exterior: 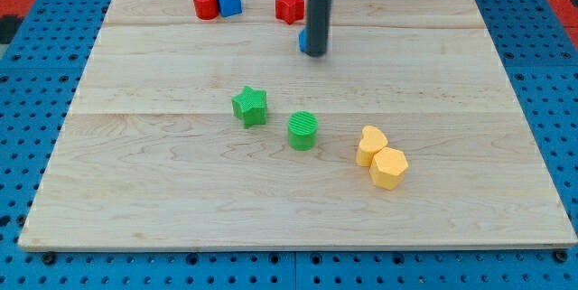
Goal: Push green blocks to the top of yellow blocks
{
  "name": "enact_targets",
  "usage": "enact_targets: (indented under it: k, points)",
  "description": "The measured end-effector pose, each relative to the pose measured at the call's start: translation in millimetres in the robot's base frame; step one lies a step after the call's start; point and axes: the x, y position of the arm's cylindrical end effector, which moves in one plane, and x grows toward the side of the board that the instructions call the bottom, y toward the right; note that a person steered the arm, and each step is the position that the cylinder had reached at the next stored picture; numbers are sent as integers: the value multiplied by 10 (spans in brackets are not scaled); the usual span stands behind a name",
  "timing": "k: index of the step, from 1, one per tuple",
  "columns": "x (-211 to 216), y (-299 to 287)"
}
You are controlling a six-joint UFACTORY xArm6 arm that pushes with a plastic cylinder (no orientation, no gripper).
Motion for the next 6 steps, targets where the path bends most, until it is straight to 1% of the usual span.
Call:
enact_targets:
  k: [1,2,3,4,5,6]
  points:
    - [72,-4]
    - [-148,66]
    - [-543,190]
    - [-619,34]
    - [-518,322]
    - [-512,544]
